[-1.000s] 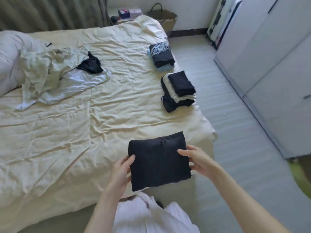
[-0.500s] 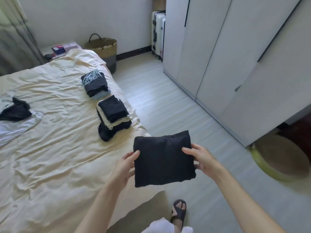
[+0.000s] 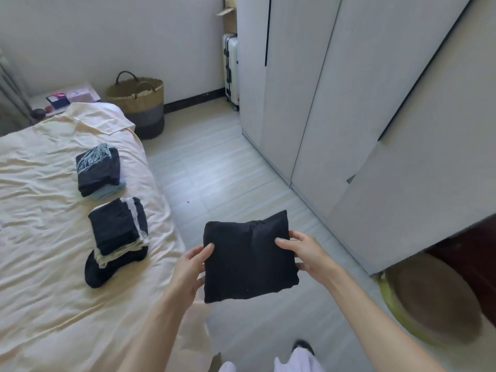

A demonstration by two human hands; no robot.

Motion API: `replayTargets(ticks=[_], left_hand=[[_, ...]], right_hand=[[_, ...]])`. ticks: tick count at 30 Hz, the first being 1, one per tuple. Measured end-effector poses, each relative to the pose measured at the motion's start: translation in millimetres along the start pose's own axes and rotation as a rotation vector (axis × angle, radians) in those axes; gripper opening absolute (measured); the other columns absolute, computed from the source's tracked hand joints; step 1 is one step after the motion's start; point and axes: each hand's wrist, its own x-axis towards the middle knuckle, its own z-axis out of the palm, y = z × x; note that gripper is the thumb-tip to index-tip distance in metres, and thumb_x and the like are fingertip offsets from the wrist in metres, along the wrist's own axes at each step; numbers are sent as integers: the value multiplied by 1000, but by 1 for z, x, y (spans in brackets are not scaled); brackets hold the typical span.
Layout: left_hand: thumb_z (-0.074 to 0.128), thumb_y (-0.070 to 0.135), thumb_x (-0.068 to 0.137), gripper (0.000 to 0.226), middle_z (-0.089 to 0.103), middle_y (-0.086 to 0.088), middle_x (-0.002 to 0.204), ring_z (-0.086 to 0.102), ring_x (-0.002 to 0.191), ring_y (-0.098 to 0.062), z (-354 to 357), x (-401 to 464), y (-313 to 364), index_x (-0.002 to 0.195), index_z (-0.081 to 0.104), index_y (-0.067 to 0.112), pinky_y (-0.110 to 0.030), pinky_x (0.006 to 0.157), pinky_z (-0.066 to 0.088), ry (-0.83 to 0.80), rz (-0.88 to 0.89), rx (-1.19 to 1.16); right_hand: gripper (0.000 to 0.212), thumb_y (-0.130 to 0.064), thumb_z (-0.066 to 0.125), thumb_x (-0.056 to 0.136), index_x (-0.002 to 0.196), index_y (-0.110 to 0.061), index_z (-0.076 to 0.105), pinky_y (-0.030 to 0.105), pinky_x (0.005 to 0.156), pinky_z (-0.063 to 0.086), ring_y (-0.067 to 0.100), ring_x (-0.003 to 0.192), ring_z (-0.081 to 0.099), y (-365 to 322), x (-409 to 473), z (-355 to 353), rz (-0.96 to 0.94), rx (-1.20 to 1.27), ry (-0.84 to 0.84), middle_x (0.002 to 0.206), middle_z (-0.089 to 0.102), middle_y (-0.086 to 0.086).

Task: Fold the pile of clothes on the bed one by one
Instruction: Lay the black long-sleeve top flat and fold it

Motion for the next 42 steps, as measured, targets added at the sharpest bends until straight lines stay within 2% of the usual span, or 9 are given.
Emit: replayTargets(ticks=[7,10,15,20,25,30,35,39,42], left_hand=[[64,31,88,26,71,-5,101,64,95,-23,62,59,55,106,65,12,-34,68,51,116,66,-142],[64,32,89,25,72,-6,102,64,97,-24,65,80,83,103,67,12,-36,73,53,170,96,-180],[61,31,91,26,71,-6,105,63,100,-24,38,122,124,107,65,11,-42,84,53,282,117,-249],[59,29,92,24,70,-5,106,63,98,-23,-23,173,155,108,65,11,-36,75,51,367,120,-326],[59,28,93,28,68,-5,111,62,103,-24,-107,224,184,115,61,11,-36,75,51,469,78,-413],[59,24,93,24,70,-9,103,65,94,-23,-169,255,197,109,64,8,-33,63,51,532,7,-628],[54,15,95,18,67,-14,101,64,90,-25,-212,306,212,107,61,4,-37,65,54,626,-34,-857],[53,7,95,21,63,-16,107,64,90,-27,-251,365,227,115,54,2,-35,62,55,783,-33,-934],[53,4,94,24,61,-11,102,65,77,-19,-288,409,235,117,50,2,-30,56,55,913,4,-967]], right_hand=[[19,-23,61,89,108,-25,64,37,78,52,16,100,64,-92,92,-54,-28,-154,-152,104,71,-3],[20,-19,57,88,105,-25,65,40,84,53,18,100,63,-135,130,-50,-51,-229,-211,103,71,-2],[19,-18,58,89,106,-24,64,37,79,53,18,100,63,-192,199,-7,-68,-313,-316,103,70,-1],[17,-19,59,88,105,-23,64,37,75,53,18,99,64,-226,281,75,-48,-387,-385,103,70,1],[18,-17,59,89,107,-20,63,38,78,52,22,100,63,-249,356,186,-6,-446,-451,108,68,6],[18,-18,58,88,104,-20,65,41,88,49,22,100,62,-283,413,289,-58,-636,-534,105,68,5],[11,-18,60,89,96,-23,66,24,62,49,12,79,66,-319,480,394,-151,-807,-669,92,70,0],[11,-18,64,88,98,-21,67,31,79,53,20,86,66,-327,545,479,-201,-905,-751,100,68,5],[10,-20,65,87,87,-31,65,28,73,50,21,90,64,-328,589,539,-232,-932,-786,104,66,5]])
